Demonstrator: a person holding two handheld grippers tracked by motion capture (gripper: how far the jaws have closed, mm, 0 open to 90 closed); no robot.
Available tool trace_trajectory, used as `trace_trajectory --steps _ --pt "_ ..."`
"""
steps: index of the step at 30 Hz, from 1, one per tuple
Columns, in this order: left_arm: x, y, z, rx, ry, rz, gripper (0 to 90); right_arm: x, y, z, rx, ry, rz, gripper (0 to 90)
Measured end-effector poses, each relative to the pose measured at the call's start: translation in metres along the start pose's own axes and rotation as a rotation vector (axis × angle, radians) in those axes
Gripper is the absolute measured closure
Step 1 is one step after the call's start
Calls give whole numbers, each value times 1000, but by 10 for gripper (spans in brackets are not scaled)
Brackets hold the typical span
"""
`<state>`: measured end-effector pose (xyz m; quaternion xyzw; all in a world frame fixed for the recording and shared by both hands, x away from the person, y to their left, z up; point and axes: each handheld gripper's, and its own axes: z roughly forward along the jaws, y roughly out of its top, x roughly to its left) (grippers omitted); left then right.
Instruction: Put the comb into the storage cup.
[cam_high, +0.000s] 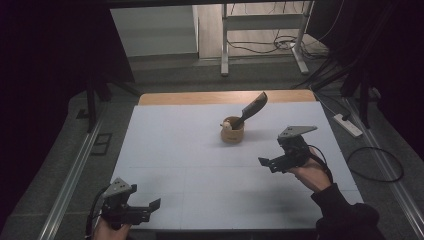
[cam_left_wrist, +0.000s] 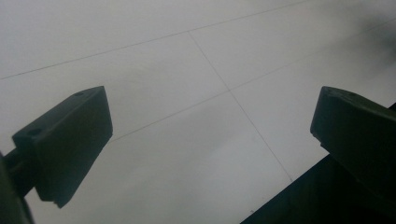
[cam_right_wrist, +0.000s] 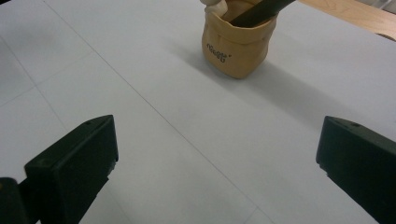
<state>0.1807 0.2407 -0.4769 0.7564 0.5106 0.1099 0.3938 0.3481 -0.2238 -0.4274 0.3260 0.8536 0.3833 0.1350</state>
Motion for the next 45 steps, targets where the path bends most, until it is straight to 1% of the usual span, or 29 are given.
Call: trace_trajectory --steps 4,10,25,37,45 --pt "0 0 0 -1 0 0 0 1 -4 -4 3 3 -6 0" --pt "0 0 0 -5 -7 3 0 1 -10 -9 2 -6 -11 0" --pt "0 0 -1 -8 -9 3 0 -6 -34 -19 5 -34 10 0" --pt "0 0 -1 -9 -9 3 0 -7 -48 -30 11 -37 30 0" --pt "0 0 -1 -9 -9 2 0 -9 -59 -38 18 -47 46 0"
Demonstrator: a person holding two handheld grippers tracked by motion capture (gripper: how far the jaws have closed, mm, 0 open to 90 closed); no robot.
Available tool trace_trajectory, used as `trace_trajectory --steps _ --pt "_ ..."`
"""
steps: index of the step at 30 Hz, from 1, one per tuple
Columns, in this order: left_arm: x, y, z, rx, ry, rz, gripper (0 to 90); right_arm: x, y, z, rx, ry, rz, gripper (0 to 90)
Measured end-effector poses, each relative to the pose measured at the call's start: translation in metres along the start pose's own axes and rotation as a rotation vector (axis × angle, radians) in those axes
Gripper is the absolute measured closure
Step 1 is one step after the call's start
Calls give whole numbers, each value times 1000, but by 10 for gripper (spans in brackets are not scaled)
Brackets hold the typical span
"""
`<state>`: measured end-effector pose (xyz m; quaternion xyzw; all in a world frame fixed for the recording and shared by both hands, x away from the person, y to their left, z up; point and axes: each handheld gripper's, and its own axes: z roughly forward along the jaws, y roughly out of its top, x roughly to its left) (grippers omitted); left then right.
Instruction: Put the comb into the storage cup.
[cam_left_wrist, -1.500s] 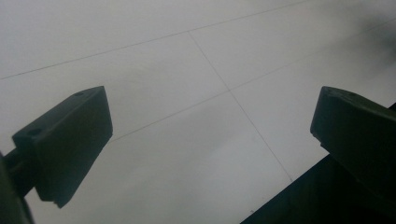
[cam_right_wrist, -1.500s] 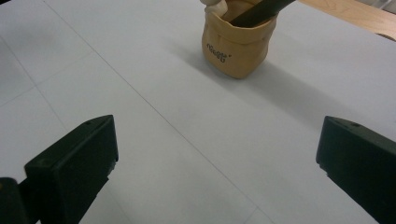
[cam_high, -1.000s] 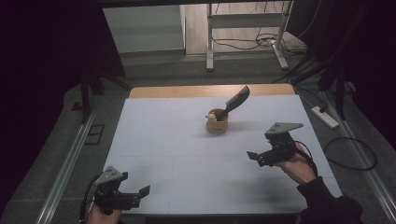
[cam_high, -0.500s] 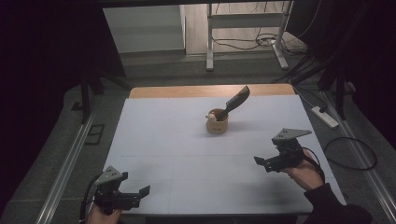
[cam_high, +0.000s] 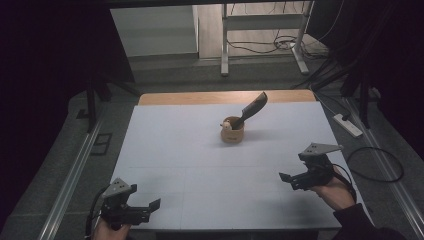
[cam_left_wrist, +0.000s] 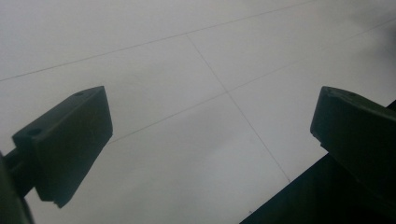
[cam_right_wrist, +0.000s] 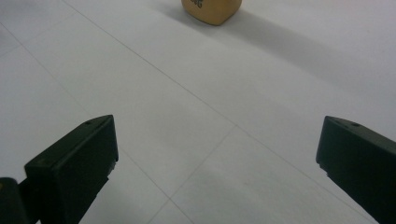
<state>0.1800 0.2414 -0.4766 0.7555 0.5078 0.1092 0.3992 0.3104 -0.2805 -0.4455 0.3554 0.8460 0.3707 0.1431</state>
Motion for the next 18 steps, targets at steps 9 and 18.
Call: trace_trajectory --steps 9,18 --pt "0 0 0 0 1 0 0 -2 -12 -12 -2 -26 17 0" --pt "0 0 0 0 3 0 0 -4 -26 -25 7 -43 39 0"
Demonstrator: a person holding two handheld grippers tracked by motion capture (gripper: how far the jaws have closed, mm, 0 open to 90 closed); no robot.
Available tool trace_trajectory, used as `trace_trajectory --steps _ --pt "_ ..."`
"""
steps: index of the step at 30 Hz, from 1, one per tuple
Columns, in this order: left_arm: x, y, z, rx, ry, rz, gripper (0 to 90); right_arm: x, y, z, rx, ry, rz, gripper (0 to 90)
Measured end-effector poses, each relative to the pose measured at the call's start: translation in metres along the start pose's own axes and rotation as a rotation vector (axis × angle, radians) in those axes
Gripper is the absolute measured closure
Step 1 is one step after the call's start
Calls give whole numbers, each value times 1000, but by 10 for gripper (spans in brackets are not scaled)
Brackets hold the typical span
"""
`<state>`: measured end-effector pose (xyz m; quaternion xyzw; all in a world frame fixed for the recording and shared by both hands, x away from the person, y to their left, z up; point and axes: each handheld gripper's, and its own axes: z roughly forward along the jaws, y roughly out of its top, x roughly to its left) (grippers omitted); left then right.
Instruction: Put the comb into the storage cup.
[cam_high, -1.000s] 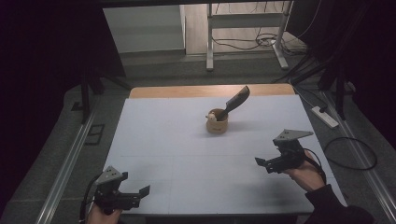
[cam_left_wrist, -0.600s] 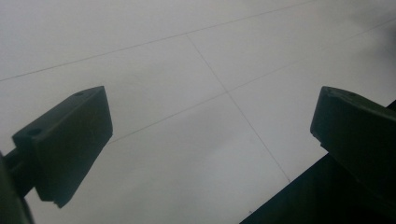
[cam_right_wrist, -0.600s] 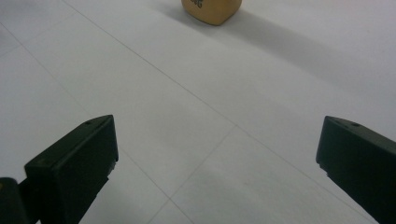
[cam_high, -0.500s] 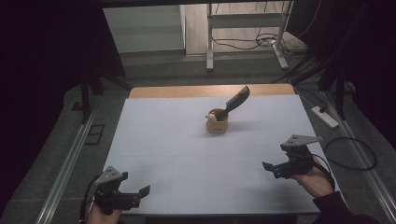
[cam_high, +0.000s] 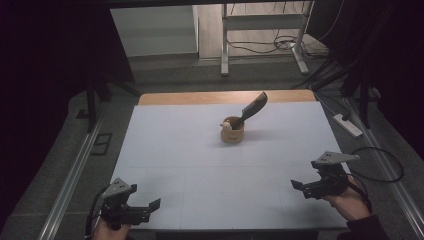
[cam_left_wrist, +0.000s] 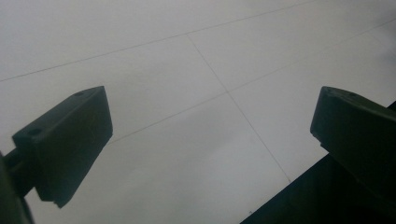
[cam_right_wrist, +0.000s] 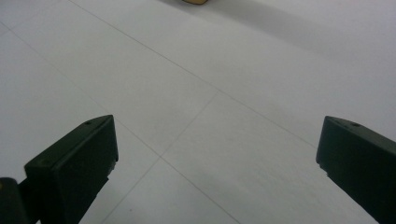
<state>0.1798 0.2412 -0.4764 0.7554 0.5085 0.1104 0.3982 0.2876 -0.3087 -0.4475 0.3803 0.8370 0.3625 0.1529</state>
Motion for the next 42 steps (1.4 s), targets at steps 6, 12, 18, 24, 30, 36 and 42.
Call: trace_trajectory --steps 6,12,18,24,30,36,42 --pt "-1 0 0 -1 8 8 0 -2 -8 -8 1 -13 14 0" --pt "-2 0 -1 0 24 14 0 -3 -16 -15 6 -30 28 0" --pt "-2 0 -2 1 41 24 0 -3 -22 -20 12 -53 33 0" --pt "-1 -1 -4 -2 55 24 0 -2 -28 -25 19 -69 38 0" --pt "0 -2 -5 -5 65 24 0 -3 -34 -31 18 -86 54 0" --pt "0 -3 -5 -5 67 24 0 -4 -40 -36 28 -101 82 0" --pt "1 -3 -6 -6 64 21 0 -4 -48 -39 48 -117 95 0"
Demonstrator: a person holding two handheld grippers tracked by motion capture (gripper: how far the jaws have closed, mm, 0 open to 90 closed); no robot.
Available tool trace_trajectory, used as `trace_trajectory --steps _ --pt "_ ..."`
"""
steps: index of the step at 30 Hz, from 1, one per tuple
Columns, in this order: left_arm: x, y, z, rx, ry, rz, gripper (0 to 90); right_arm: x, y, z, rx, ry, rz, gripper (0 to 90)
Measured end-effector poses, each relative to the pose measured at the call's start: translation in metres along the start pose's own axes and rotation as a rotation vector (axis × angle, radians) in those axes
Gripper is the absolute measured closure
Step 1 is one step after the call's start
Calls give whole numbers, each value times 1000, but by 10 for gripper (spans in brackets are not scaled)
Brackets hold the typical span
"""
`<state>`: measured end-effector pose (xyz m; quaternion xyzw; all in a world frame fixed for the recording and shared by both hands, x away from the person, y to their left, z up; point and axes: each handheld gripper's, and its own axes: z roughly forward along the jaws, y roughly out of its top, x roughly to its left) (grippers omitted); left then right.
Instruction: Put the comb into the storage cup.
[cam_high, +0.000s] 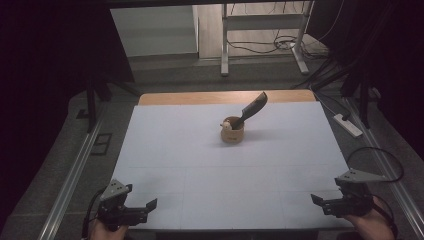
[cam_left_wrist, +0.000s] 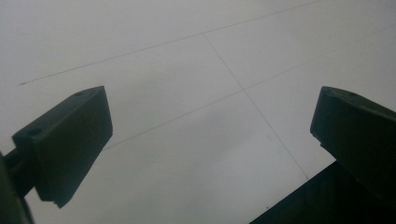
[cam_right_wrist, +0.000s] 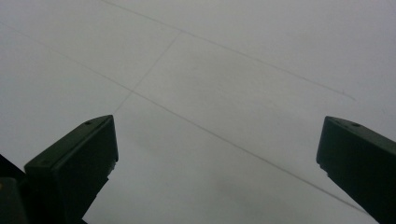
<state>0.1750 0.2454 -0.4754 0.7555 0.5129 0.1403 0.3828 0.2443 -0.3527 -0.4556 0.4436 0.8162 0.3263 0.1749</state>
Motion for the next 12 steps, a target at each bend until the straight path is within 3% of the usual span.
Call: trace_trajectory --steps 12 --pt "0 1 1 8 -3 -6 0 1 -5 -1 43 -36 -14 0"
